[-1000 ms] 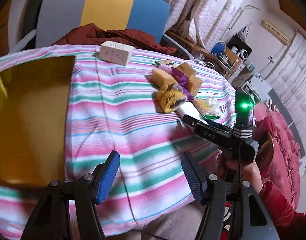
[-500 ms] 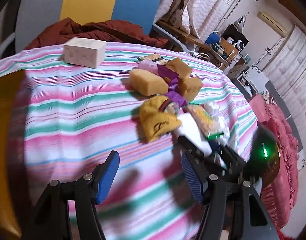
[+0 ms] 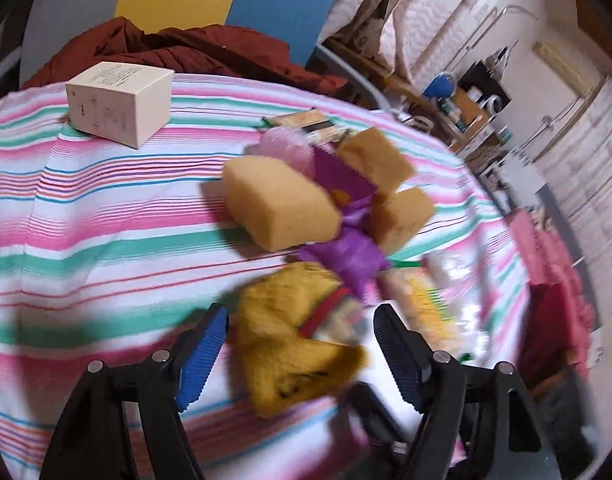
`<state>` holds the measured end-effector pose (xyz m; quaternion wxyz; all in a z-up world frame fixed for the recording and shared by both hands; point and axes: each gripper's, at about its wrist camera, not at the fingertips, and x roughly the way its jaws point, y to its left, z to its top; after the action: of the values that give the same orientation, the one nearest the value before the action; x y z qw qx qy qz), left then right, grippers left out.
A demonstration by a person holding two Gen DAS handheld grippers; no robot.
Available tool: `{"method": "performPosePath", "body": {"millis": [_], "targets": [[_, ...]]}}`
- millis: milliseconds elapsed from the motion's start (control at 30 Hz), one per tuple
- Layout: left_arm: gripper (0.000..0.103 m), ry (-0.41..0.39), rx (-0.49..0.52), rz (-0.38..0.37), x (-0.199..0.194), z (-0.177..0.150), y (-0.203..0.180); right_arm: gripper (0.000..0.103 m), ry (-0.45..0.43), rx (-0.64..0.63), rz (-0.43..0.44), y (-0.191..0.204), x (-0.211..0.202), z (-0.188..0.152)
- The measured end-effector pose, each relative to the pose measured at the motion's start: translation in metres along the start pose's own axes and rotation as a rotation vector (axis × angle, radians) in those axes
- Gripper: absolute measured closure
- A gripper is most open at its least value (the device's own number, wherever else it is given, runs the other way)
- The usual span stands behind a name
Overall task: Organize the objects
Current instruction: 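Grasp the white sponge with the right tool while the left tool grasps the yellow knitted glove, then carry the white sponge and yellow glove in both tools over the gold tray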
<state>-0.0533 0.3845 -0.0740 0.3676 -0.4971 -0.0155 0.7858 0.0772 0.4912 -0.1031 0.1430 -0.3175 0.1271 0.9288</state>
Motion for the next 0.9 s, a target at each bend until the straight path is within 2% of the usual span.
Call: {"method": "performPosePath", "body": {"millis": [133, 233, 300, 367, 667, 900], "targets": [[0.029, -0.021, 0.086, -0.028, -0.001, -0.007, 0.008, 0.042, -0.001, 0.0, 0.0, 0.0, 0.0, 0.0], [0.044, -0.054, 0.133, -0.049, -0.007, -0.015, 0.016, 0.042, -0.002, -0.003, -0.003, 0.0, 0.001, 0.001], [0.053, -0.086, 0.123, -0.076, -0.012, -0.022, 0.025, 0.042, -0.003, -0.005, -0.006, 0.0, 0.001, 0.001], [0.058, -0.115, 0.114, -0.093, -0.016, -0.031, 0.031, 0.042, -0.003, -0.007, -0.007, 0.001, 0.0, 0.001], [0.071, -0.154, 0.095, -0.134, -0.026, -0.046, 0.042, 0.043, -0.003, -0.03, -0.033, 0.005, -0.001, 0.0], [0.074, -0.18, 0.079, -0.146, -0.039, -0.059, 0.046, 0.045, 0.007, -0.009, -0.028, 0.005, -0.006, -0.001]]}}
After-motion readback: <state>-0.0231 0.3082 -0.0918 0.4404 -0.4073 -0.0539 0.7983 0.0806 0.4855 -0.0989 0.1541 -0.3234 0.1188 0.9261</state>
